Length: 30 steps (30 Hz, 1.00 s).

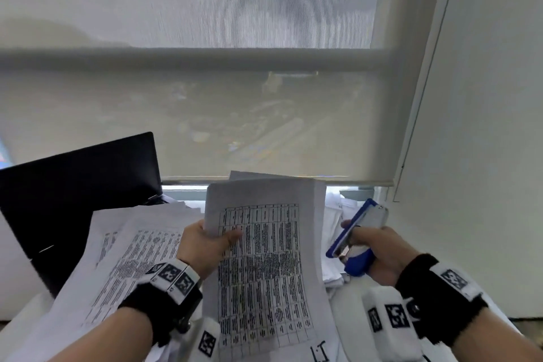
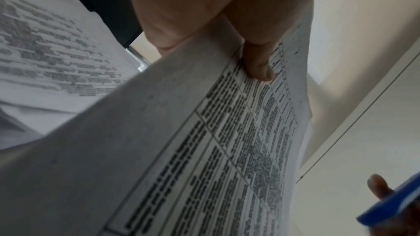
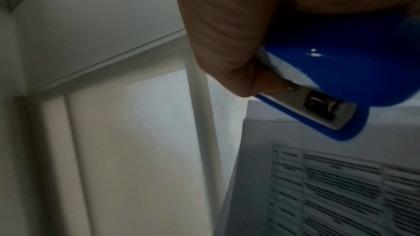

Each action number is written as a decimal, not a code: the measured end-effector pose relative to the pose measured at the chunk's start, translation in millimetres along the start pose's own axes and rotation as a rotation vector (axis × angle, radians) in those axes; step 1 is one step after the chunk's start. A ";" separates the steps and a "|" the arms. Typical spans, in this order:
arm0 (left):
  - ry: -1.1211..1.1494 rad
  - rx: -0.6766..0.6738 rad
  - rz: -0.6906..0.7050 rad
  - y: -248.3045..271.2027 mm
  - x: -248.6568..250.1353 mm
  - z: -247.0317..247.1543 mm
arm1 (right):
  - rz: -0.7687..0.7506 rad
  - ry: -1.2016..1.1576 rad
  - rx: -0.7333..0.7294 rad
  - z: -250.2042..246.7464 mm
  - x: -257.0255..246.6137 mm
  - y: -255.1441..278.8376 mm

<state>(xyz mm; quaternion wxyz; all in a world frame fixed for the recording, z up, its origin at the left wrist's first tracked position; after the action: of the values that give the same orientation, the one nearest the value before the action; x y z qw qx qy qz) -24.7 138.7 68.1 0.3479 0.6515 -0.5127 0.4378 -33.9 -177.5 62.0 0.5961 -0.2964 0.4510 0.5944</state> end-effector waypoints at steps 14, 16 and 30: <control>0.269 0.077 0.290 63.1 106.3 -17.0 | -0.459 0.549 -0.131 61.1 -80.1 100.1; 0.274 0.134 0.377 76.9 129.4 -9.3 | -0.533 0.501 -0.098 57.9 -89.8 112.4; 0.275 0.016 0.365 93.9 118.7 49.7 | -0.522 0.463 0.044 -2.4 -57.6 128.5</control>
<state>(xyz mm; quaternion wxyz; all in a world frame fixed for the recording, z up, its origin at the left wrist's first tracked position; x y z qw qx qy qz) -94.6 29.0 160.0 0.3245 0.4849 -0.5664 0.5821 -153.2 -190.0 135.8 0.6162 -0.5157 0.4958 0.3294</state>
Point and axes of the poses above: each hand's wrist, its own y-axis away from the middle knuckle, its own z-axis out of the palm, x = y × z, the point moved 9 cm from there along -y, towards the middle knuckle, and after that the axes turned 11 degrees about -y, right-handed, at the moved point
